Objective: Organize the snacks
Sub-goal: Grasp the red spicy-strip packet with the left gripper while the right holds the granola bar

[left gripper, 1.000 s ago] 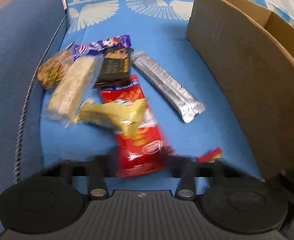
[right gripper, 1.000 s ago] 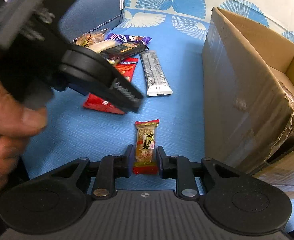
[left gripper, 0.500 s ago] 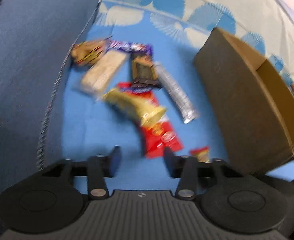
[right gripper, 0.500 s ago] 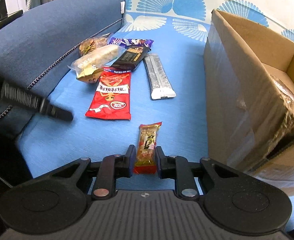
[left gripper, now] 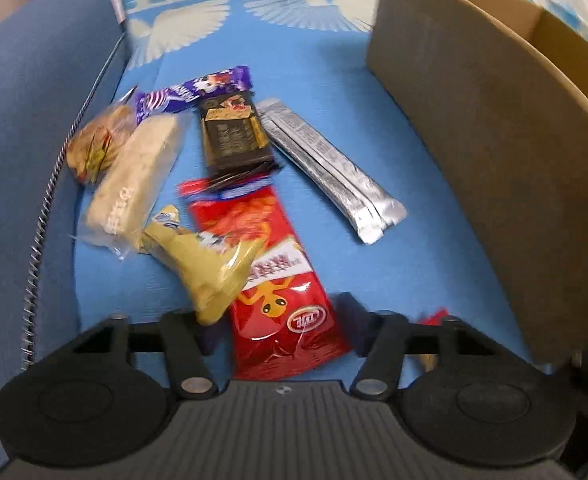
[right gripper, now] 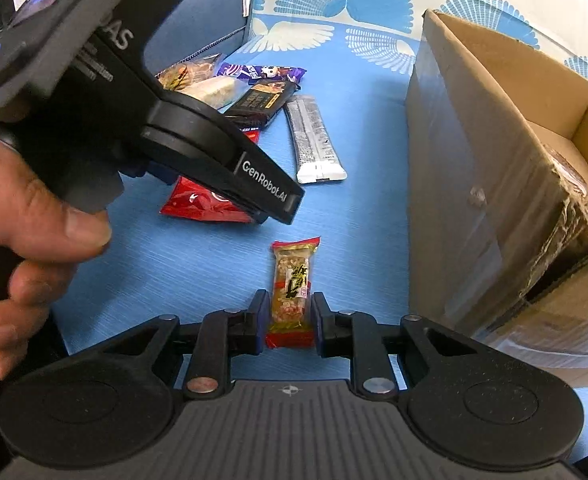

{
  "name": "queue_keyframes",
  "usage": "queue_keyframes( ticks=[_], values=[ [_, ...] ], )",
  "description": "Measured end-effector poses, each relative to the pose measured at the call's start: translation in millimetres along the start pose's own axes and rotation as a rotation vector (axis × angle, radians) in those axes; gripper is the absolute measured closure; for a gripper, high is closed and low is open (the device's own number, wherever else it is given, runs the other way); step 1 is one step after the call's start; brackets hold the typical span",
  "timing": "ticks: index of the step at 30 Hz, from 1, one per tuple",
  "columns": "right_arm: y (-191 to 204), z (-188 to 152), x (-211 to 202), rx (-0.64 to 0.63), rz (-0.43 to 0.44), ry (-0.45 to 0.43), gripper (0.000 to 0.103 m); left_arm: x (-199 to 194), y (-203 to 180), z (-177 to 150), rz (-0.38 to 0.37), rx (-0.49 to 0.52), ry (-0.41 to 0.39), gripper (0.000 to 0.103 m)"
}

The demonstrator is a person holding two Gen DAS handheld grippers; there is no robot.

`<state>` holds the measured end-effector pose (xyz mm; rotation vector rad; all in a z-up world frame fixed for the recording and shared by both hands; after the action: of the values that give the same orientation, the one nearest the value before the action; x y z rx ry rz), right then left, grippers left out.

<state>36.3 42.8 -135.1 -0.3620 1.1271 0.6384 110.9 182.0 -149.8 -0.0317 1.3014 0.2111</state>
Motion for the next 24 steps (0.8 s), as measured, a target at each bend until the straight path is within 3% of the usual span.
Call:
queue_keyframes(
  ticks=[3, 10, 13, 15, 17, 24],
  values=[
    [2, 2, 1, 0.001, -0.001, -0.003, 0.08, -8, 9, -15, -0.021, 0.031, 0.025, 0.056],
    [3, 2, -4, 0.001, 0.02, -0.01, 0.08, -30, 29, -73, -0.079, 0.088, 0.103, 0.055],
    [2, 3, -4, 0.002, 0.029, -0.005, 0.08, -32, 37, -88, -0.075, 0.03, 0.105, 0.05],
    [1, 2, -5, 0.002, 0.036, 0.002, 0.08, -35, 45, -90, -0.091, -0.041, 0.076, 0.033],
    [2, 2, -4, 0.001, 0.043, 0.009, 0.08, -37, 53, -89, -0.109, -0.105, 0.044, 0.026],
    [5, -2, -5, -0.017, 0.044, 0.006, 0.079, -29, 51, -83, -0.138, -0.118, 0.062, 0.026]
  ],
)
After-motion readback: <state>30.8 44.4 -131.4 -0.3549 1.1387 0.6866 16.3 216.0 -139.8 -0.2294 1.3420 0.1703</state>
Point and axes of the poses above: each gripper's, at about its wrist camera, not at the fingertips, and x roughly the way its jaws point, y to its left, z to its top, the point moved 5 cm from there along x, roughly the way its jaws point, and after that the axes turned 14 degrees about y, right-handed, at the moved point
